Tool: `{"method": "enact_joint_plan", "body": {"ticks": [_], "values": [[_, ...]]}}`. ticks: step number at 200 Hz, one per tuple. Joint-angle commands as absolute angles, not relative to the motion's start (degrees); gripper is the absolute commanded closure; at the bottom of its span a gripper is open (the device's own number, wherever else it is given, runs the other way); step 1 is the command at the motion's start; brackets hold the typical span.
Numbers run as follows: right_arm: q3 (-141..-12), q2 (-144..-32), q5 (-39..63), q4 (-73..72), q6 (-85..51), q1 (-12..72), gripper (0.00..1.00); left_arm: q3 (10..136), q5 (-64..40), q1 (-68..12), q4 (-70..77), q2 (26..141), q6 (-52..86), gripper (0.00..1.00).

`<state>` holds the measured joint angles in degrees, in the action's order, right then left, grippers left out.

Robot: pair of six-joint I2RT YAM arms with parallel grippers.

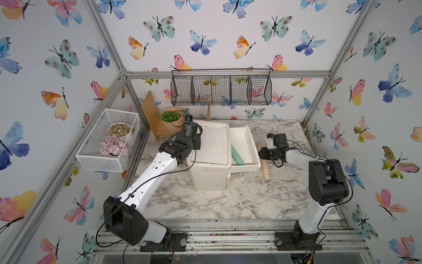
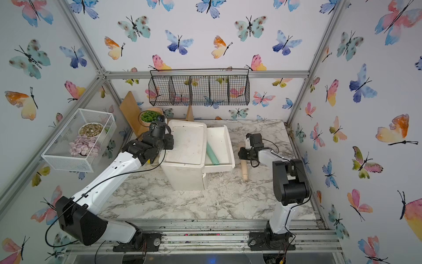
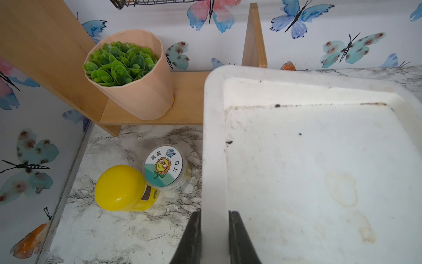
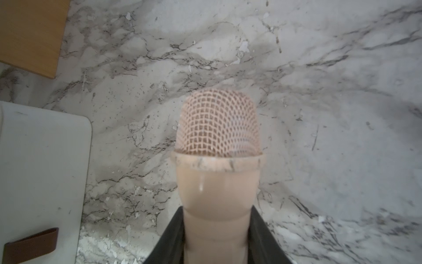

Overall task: Take the microphone out of the drawer
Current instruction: Place the microphone at the center of the board.

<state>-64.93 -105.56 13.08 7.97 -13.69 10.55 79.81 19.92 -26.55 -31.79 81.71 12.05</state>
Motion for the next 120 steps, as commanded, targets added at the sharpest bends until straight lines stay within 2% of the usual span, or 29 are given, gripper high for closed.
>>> {"method": "enact_joint_plan", "body": {"ticks": [1,57,120], "values": [[-65.17,-106.97,11.33,6.68,-13.74,10.37,0.77,77.96,23.68,-25.68,-31.97,80.86,8.79,1.0],[-64.06,-109.24,9.31,6.31,-14.57,10.37,0.73,78.07,23.73,-25.72,-32.29,80.58,8.77,1.0],[-62.58,-109.51,8.62,5.49,-15.36,10.37,0.62,77.01,23.54,-25.75,-32.29,80.13,8.96,1.0]]}}
